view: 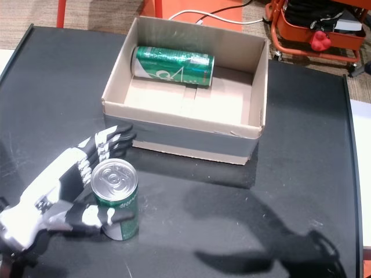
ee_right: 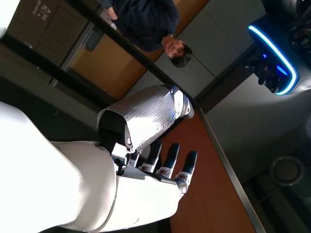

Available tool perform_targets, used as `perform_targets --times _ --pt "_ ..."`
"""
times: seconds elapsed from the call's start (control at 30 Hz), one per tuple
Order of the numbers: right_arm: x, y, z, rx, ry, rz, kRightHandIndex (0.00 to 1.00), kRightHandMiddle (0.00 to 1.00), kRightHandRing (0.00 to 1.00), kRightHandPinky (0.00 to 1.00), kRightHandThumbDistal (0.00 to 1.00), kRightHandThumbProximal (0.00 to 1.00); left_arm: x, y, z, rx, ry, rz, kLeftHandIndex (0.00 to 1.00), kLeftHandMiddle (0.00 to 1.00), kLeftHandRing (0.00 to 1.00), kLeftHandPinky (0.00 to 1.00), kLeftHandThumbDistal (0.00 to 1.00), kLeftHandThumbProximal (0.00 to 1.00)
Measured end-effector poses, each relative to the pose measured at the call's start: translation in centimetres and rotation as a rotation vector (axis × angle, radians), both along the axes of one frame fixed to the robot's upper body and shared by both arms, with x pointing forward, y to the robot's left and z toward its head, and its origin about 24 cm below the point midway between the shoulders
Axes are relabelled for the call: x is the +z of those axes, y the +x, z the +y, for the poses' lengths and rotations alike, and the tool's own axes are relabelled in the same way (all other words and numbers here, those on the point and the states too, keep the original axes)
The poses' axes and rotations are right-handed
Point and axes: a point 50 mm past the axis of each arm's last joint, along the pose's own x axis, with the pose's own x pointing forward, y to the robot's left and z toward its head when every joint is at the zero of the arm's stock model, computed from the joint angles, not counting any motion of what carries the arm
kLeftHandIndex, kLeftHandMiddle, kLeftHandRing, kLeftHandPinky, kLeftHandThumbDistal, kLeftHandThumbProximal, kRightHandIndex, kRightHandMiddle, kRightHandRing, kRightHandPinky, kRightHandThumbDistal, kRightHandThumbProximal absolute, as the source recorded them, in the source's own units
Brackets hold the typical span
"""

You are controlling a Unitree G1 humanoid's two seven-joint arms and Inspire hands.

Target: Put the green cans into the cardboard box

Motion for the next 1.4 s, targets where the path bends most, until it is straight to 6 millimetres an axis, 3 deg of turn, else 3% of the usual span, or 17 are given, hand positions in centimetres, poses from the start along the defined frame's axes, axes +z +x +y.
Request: perform_targets --times 0.07,0.17,0.23,0.33,0.4,0.47,0.53,0.6,0.7,0.77,0.83,0.93,1.0,1.1,1.27,1.33,1.4 --pt "0.0 0.0 0.1 0.025 0.007 0.004 0.74 0.79 0.8 0.81 0.76 0.57 0.1 0.3 -0.5 0.002 -0.01 0.0 0.94 0.92 0.95 0.98 1.0 0.3" --pt "0.2 0.0 0.2 0.069 -0.005 -0.007 0.72 0.76 0.77 0.77 0.79 0.56 0.0 0.4 -1.1 0.004 -0.021 0.015 0.95 0.92 0.95 0.98 1.0 0.3" --pt "0.3 -0.1 0.2 0.058 -0.008 -0.013 0.71 0.76 0.75 0.75 0.64 0.55 -0.2 0.4 -1.3 0.003 -0.023 0.026 0.96 0.92 0.95 0.99 1.0 0.32" --pt "0.4 -0.2 0.1 0.049 -0.007 -0.015 0.72 0.76 0.75 0.75 0.68 0.61 -0.4 0.3 -1.4 0.0 -0.013 0.032 0.96 0.92 0.95 0.99 1.0 0.32" --pt "0.5 -0.3 0.0 0.046 -0.008 -0.012 0.71 0.75 0.74 0.76 0.69 0.57 -0.4 0.3 -1.5 -0.002 -0.006 0.025 0.96 0.92 0.95 0.99 0.99 0.3" --pt "0.4 -0.4 -0.1 0.034 -0.003 -0.018 0.71 0.76 0.75 0.77 0.83 0.58 -0.4 0.2 -1.5 -0.004 -0.004 0.024 0.97 0.92 0.95 1.0 1.0 0.3" --pt "0.4 -0.4 -0.2 0.034 -0.002 -0.022 0.72 0.76 0.75 0.77 0.71 0.63 -0.4 0.2 -1.4 -0.005 -0.003 0.023 0.98 0.93 0.94 1.0 1.0 0.29" --pt "0.4 -0.4 -0.3 0.03 -0.002 -0.022 0.71 0.75 0.76 0.8 0.74 0.65 -0.4 0.2 -1.4 -0.012 -0.001 0.023 0.99 0.93 0.94 1.0 1.0 0.3" --pt "0.4 -0.6 -0.5 0.012 -0.003 -0.032 0.73 0.76 0.77 0.76 0.82 0.58 -0.5 0.0 -1.1 -0.017 0.008 0.027 1.0 0.93 0.93 1.0 0.97 0.27" --pt "0.4 -0.6 -0.5 0.012 -0.002 -0.032 0.71 0.74 0.75 0.79 0.91 0.6 -0.7 -0.1 -1.0 -0.026 0.014 0.032 1.0 0.93 0.93 0.99 0.95 0.24" --pt "0.2 -0.5 -0.3 0.005 0.02 -0.032 0.67 0.7 0.73 0.74 0.8 0.58 -0.9 -0.4 -1.0 -0.044 0.018 0.037 1.0 0.93 0.93 0.99 0.93 0.23" --pt "-0.3 -0.3 0.4 -0.048 0.079 -0.028 0.63 0.69 0.72 0.73 0.84 0.57 -1.1 -0.7 -1.0 -0.059 0.022 0.043 1.0 0.93 0.93 1.0 0.94 0.25" --pt "-0.4 -0.3 0.6 -0.07 0.093 -0.026 0.63 0.68 0.7 0.71 0.83 0.47 -1.3 -0.9 -1.0 -0.059 0.026 0.044 1.0 0.93 0.94 1.0 0.92 0.22" --pt "-0.4 -0.2 0.8 -0.076 0.118 -0.003 0.62 0.67 0.69 0.71 0.76 0.46 -1.6 -1.2 -0.8 -0.058 0.028 0.054 1.0 0.94 0.95 1.0 0.91 0.24" --pt "-0.8 -0.4 0.9 -0.131 0.129 0.024 0.54 0.6 0.65 0.69 0.94 0.52 -1.7 -1.3 -0.6 -0.057 0.029 0.057 1.0 0.96 0.95 1.0 0.88 0.24" --pt "-0.8 -0.5 1.0 -0.156 0.13 0.025 0.57 0.62 0.66 0.67 0.93 0.4 -1.6 -1.3 -0.5 -0.056 0.031 0.058 1.0 0.96 0.95 1.0 0.87 0.25" --pt "-0.9 -0.3 1.0 -0.131 0.14 0.043 0.58 0.62 0.66 0.67 0.91 0.39 -1.6 -1.3 -0.4 -0.052 0.033 0.058 1.0 0.96 0.95 1.0 0.87 0.25"
